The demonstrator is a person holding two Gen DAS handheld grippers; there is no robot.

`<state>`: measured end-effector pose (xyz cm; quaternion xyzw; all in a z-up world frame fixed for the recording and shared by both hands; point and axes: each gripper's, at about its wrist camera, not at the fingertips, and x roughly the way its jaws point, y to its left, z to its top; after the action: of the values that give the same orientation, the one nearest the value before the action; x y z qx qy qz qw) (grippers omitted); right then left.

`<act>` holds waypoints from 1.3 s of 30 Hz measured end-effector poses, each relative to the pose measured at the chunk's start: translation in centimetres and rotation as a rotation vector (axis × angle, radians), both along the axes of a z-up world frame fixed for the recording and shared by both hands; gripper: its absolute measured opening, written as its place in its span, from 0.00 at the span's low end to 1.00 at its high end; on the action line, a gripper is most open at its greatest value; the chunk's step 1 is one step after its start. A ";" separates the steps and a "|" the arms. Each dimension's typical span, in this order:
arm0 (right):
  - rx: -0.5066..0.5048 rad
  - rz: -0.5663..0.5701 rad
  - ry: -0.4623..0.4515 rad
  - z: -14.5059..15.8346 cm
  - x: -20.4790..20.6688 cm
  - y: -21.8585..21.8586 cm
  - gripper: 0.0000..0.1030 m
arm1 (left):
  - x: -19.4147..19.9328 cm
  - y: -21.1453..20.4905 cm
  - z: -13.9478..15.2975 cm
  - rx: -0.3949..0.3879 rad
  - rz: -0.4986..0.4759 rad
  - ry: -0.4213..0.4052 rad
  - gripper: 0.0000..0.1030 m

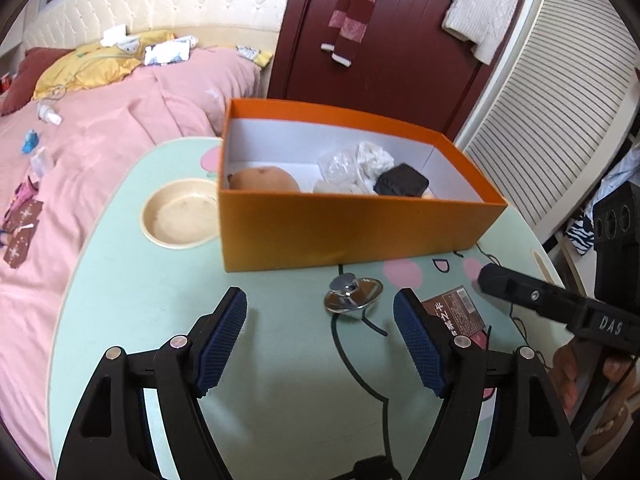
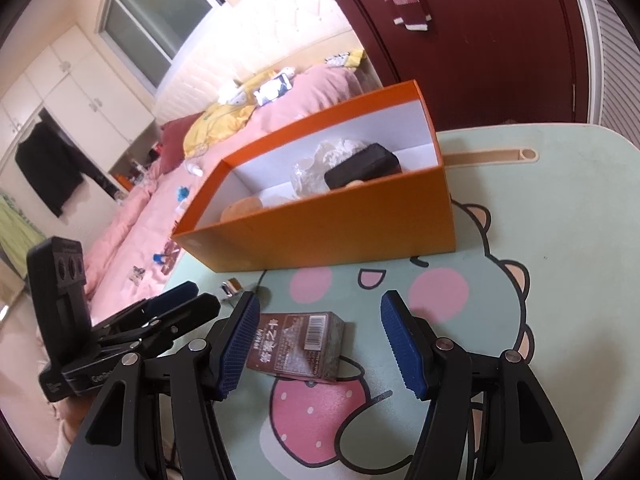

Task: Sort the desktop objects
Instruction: 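Reach into the box and grasp the white tissue with the right gripper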

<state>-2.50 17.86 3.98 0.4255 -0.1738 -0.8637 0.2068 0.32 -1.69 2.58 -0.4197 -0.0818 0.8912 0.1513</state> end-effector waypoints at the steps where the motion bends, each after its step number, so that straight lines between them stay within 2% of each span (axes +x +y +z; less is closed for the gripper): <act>1: -0.003 0.004 0.001 0.4 -0.1 0.0 0.61 | 0.1 -0.1 0.0 -0.008 0.008 0.005 0.74; 8: -0.021 0.030 0.009 2.9 -0.9 0.0 0.61 | 0.6 -1.4 -0.4 -0.031 0.060 0.009 0.74; 11: -0.014 0.046 0.003 4.5 -2.5 -0.8 0.61 | 0.7 -1.9 -0.9 -0.046 0.071 0.004 0.74; 13: 0.010 0.050 -0.020 5.2 -4.1 -1.5 0.61 | 0.7 -2.1 -1.1 -0.053 0.081 -0.001 0.74; 16: 0.120 0.044 -0.043 5.6 -6.5 -3.0 0.61 | 0.8 -2.2 -1.4 -0.040 0.099 -0.015 0.74; 18: 0.185 0.034 -0.068 5.4 -8.1 -3.8 0.61 | 0.9 -2.3 -1.5 -0.016 0.095 -0.016 0.74; 22: 0.217 0.036 -0.143 4.2 -11.1 -5.0 0.61 | 0.9 -2.6 -1.6 -0.010 0.104 -0.020 0.74; 24: 0.248 0.057 -0.154 3.6 -12.2 -5.7 0.61 | 0.8 -2.8 -1.7 0.004 0.108 -0.028 0.74; 28: 0.392 0.038 -0.138 3.1 -14.4 -6.6 0.61 | 0.8 -3.0 -1.7 0.014 0.110 -0.030 0.74; 34: 0.488 0.074 -0.204 0.9 -16.8 -6.6 0.59 | 0.8 -3.2 -1.6 0.026 0.110 -0.032 0.74; 35: 0.508 0.086 -0.200 0.5 -17.1 -6.7 0.56 | 0.8 -3.3 -1.6 0.028 0.110 -0.033 0.74; 36: 0.534 0.090 -0.185 0.3 -17.2 -6.9 0.46 | 0.8 -3.3 -1.6 0.031 0.110 -0.033 0.74; 37: 0.571 0.098 -0.165 0.2 -17.1 -7.1 0.22 | 0.8 -3.4 -1.6 0.034 0.110 -0.032 0.74; 38: 0.578 0.112 -0.162 0.1 -17.1 -7.3 0.18 | 0.8 -3.4 -1.6 0.035 0.110 -0.032 0.74; 39: 0.586 0.127 -0.159 0.1 -17.0 -7.4 0.19 | 0.8 -3.4 -1.6 0.035 0.110 -0.032 0.74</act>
<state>-19.47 10.47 4.10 0.5433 0.0939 -0.8264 0.1146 1.11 -5.11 0.94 -0.4261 -0.1229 0.8897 0.1079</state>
